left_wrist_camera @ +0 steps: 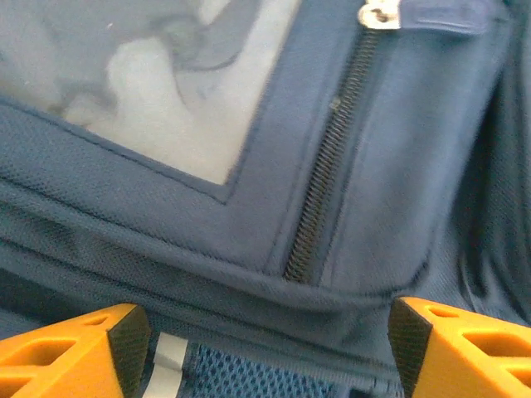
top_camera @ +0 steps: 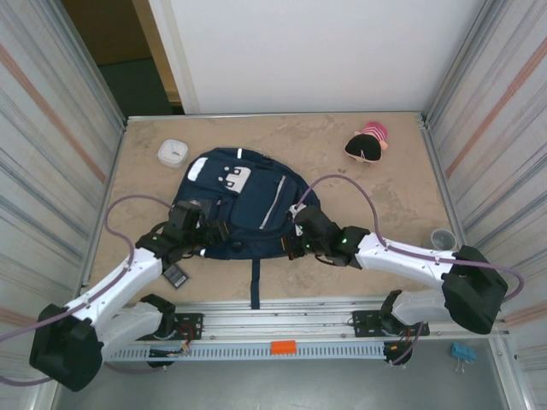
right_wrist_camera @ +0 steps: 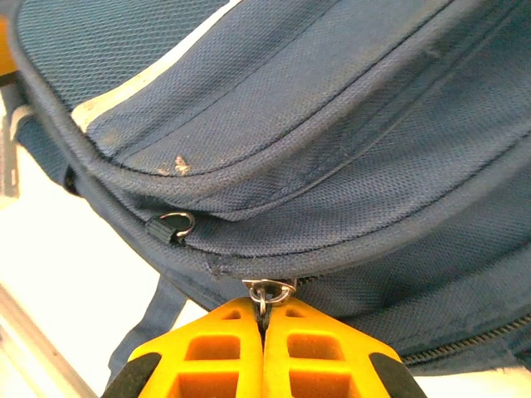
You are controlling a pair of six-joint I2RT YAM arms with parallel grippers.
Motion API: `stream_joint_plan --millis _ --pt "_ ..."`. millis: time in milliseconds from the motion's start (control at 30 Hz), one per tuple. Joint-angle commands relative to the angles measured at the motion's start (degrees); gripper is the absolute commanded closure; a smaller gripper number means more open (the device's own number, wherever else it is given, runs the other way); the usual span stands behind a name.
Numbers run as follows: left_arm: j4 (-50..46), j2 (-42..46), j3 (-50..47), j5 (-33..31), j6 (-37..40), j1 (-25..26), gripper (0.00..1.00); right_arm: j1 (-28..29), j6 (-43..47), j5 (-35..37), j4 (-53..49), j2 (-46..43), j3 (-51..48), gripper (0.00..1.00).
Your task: Pack books, pencil case, and school supplies into a backpack
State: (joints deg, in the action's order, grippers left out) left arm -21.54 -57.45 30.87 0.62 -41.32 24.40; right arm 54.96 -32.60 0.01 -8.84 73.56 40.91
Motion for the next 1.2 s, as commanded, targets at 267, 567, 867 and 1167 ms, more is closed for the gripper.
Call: stream_joint_plan --millis 267,567,867,1167 --pt "19.1 -21.1 12.7 7.7 2.3 -4.5 0.22 9.6 -3.6 0.3 1.8 12.3 9.0 1.0" --pt "14.1 -22.7 19.6 14.6 -0.2 -7.0 0.21 8.4 -4.5 0.5 3.3 19.7 16.2 1.0" --pt "16.2 -0.3 -0.4 16.1 -21.3 -0.8 0.3 8.1 -4.1 -1.4 4.8 20.6 17.0 1.0" --pt "30.0 -6.6 -4.0 17.1 -27.6 3.6 0.43 8.0 -4.4 -2.3 5.3 20.6 17.1 1.0"
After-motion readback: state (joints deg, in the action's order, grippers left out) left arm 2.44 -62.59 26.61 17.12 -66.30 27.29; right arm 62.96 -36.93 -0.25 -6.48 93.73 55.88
